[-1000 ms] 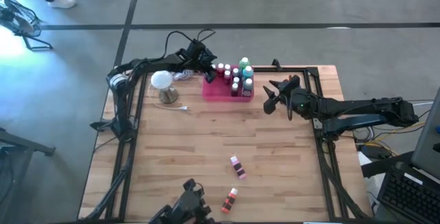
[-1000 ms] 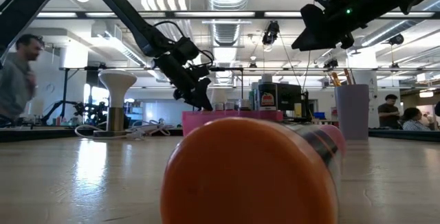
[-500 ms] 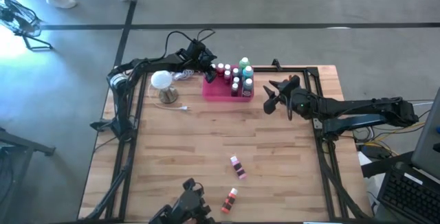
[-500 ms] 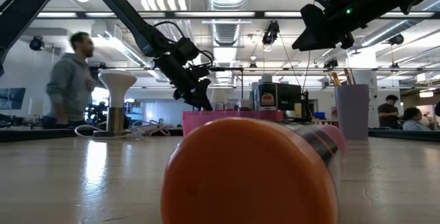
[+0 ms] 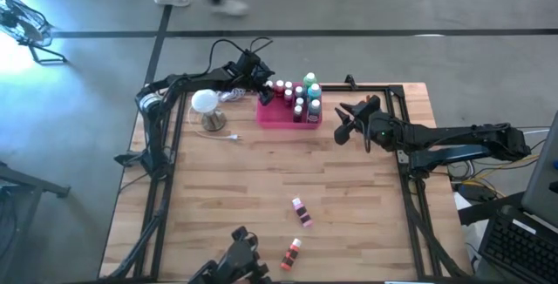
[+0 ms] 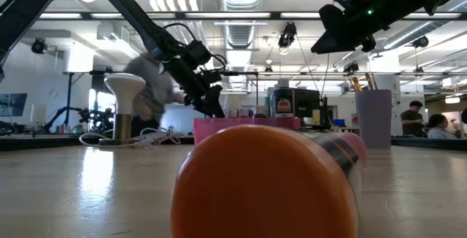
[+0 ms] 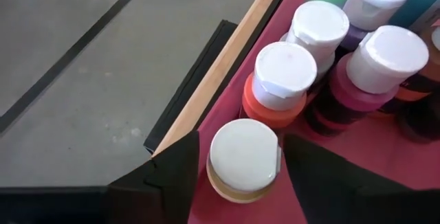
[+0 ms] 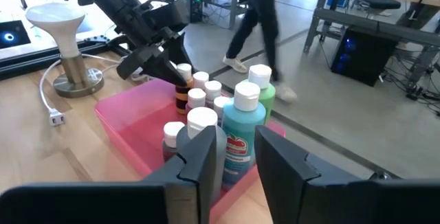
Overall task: Pick & Place Paint Supplies
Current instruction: Put the yellow black paint bottle into the pink bin, then put the light pink black paint bottle into the pink bin
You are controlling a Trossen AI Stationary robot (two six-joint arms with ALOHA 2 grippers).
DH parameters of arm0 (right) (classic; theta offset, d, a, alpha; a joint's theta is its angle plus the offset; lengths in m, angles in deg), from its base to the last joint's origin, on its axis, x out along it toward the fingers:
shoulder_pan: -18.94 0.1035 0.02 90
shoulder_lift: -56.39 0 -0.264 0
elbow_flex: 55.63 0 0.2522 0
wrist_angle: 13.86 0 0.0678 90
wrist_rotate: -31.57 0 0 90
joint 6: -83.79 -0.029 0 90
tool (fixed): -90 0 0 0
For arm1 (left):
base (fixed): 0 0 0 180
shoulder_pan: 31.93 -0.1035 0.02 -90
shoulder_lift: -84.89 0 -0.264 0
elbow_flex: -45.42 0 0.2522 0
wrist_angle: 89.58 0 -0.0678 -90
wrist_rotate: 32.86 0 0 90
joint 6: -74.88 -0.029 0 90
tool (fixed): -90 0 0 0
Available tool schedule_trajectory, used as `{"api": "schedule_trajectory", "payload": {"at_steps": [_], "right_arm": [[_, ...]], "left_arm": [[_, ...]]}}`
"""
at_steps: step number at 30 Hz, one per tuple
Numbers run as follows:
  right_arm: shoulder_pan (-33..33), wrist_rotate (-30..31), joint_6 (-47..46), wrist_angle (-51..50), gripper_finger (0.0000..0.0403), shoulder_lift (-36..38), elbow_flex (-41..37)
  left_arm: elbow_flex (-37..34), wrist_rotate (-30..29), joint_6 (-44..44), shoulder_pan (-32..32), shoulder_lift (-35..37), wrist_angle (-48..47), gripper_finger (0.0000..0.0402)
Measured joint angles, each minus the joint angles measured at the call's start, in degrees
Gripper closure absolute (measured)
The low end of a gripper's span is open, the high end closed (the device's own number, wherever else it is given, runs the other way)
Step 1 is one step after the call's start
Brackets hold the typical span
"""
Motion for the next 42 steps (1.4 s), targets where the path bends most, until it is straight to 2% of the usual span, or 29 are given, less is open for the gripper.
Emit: {"api": "schedule_trajectory", "payload": {"at_steps": [7, 19, 26, 31, 33, 35, 40, 42], "right_arm": [[0.0, 0.0, 0.0, 0.0, 0.0325, 0.0, 0.0], [0.0, 0.0, 0.0, 0.0, 0.0346, 0.0, 0.0], [0.0, 0.0, 0.0, 0.0, 0.0329, 0.0, 0.0], [0.1, -0.6, -0.2, -0.1, 0.0309, 0.0, -0.2], [0.0, -2.5, -0.4, -0.1, 0.0302, 0.0, -0.2], [0.0, -6.9, -2.1, 0.2, 0.0295, 0.0, -0.2], [1.4, -23.9, -10.9, 0.3, 0.0285, -1.1, 1.5], [4.8, -25.1, -14.1, 0.3, 0.0289, -2.9, 1.9]], "left_arm": [[1.5, 0.0, 0.0, 0.0, 2.6, -1.5, 0.0182], [12.5, 0.5, 1.5, 1.5, 7.9, -18.5, 0.0182], [15.3, 5.4, 2.0, 6.5, 12.4, -25.2, 0.0182], [15.0, 6.4, 4.1, 11.9, 16.6, -26.3, 0.0182], [15.0, 6.4, 5.4, 14.1, 18.1, -27.1, 0.0182], [14.9, 6.4, 7.0, 16.4, 19.1, -27.8, 0.0182], [14.9, 5.7, 7.9, 21.5, 21.3, -32.6, 0.0182], [14.8, 3.9, 8.0, 23.1, 22.0, -34.9, 0.0182]]}}
